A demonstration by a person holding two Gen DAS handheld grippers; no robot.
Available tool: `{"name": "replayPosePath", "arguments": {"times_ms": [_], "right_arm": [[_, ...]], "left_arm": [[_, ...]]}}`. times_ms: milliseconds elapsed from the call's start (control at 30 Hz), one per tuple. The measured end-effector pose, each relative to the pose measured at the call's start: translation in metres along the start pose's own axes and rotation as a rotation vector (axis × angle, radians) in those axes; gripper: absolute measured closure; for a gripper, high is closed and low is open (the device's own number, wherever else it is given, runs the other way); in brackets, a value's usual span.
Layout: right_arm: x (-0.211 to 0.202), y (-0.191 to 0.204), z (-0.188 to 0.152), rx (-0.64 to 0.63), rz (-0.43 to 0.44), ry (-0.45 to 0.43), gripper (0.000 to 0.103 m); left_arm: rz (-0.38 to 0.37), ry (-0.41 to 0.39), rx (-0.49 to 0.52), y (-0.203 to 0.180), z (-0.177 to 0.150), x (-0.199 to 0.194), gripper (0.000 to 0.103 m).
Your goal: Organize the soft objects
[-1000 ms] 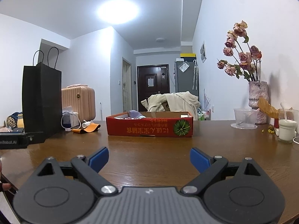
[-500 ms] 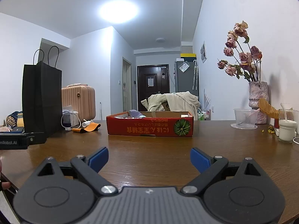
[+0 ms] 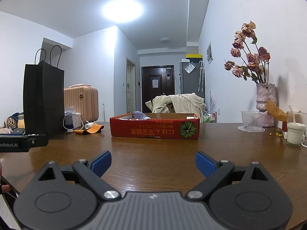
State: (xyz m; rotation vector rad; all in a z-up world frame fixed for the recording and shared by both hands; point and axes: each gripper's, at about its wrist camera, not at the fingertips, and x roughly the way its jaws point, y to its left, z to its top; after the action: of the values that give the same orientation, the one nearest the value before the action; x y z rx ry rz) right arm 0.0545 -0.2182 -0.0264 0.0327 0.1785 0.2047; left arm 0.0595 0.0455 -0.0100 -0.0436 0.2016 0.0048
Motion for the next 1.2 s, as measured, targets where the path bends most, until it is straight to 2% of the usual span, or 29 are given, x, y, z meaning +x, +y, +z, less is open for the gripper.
{"name": "replayPosePath", "arguments": {"times_ms": [700,1033,1200], "right_arm": [[-0.001,0.006,-0.002,-0.028,-0.005,-0.003,0.009],[-0.001,0.01,-0.004,-0.059,-0.049,-0.016,0.008],[-0.003,0.011,-0.004,-0.069,-0.03,-0.033,0.008]], "left_arm": [[0.001,0.005,0.004,0.0,-0.001,0.002,0.0],[0.008,-0.024,0.026,0.0,-0.003,-0.001,0.0],[0.0,-0.019,0.03,-0.001,-0.003,-0.001,0.0]]}}
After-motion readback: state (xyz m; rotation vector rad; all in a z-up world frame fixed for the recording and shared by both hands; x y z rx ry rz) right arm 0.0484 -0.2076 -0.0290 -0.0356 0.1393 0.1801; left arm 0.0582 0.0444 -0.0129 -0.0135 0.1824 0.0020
